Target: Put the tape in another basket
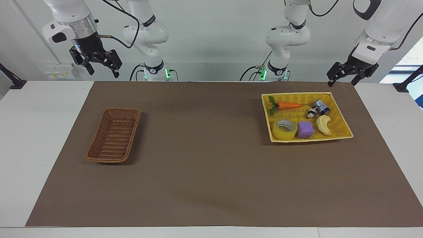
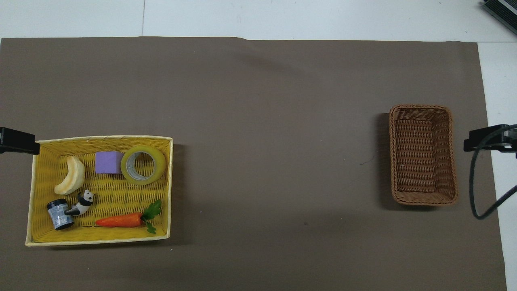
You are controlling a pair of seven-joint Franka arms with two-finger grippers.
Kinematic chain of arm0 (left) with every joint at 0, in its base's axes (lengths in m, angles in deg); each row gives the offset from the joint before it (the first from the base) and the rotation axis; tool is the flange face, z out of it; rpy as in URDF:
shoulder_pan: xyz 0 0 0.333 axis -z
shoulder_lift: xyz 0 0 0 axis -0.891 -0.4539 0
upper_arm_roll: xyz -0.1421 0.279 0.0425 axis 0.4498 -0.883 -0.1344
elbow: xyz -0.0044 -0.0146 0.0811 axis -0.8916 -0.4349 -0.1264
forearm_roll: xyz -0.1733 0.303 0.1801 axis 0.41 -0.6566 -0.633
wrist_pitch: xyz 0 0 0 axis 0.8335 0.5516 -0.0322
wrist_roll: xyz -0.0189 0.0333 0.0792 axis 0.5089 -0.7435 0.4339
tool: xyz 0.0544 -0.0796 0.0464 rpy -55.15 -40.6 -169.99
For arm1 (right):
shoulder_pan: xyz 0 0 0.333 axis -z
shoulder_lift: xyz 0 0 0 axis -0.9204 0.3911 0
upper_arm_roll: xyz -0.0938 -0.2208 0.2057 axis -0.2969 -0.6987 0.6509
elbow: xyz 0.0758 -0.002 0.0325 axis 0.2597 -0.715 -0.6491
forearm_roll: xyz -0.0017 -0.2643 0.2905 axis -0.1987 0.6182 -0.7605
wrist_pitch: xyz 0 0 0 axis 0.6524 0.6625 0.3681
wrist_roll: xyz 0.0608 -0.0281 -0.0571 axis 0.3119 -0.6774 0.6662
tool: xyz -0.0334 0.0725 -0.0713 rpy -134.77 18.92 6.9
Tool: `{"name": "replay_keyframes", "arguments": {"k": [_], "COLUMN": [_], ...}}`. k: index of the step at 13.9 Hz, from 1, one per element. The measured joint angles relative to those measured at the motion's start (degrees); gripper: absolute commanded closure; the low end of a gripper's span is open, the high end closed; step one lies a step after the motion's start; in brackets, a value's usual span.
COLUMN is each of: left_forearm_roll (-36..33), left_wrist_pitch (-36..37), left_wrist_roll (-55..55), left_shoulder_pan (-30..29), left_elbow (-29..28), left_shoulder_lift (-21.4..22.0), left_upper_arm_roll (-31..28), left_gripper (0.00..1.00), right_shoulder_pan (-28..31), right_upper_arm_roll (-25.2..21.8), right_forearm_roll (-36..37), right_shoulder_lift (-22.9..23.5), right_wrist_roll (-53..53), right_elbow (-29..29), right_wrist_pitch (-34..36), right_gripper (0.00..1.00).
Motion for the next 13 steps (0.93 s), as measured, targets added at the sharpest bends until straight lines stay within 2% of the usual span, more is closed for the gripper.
{"name": "replay_keyframes", "arguments": {"k": [8,13], "left_forearm_roll": [0.06,0.28], "left_wrist_pitch": [0.08,-5.17], "left_wrist_roll": [0.11,0.12], "left_shoulder_pan": [-0.36,-0.34], "left_elbow": [0.36,-2.6], "left_shoulder_lift": [0.09,0.0], "left_upper_arm_roll": [0.19,0.98], "left_gripper": [0.0,0.0], "right_shoulder_pan": [0.0,0.0], "right_upper_arm_roll": [0.0,0.0], "right_forearm_roll": [0.0,0.0], "right_shoulder_lift": [0.0,0.0], "right_wrist_roll": [0.0,0.0], "right_elbow": [0.0,0.0], "right_wrist_pitch": [0.0,0.0], "right_gripper": [0.0,0.0]}}
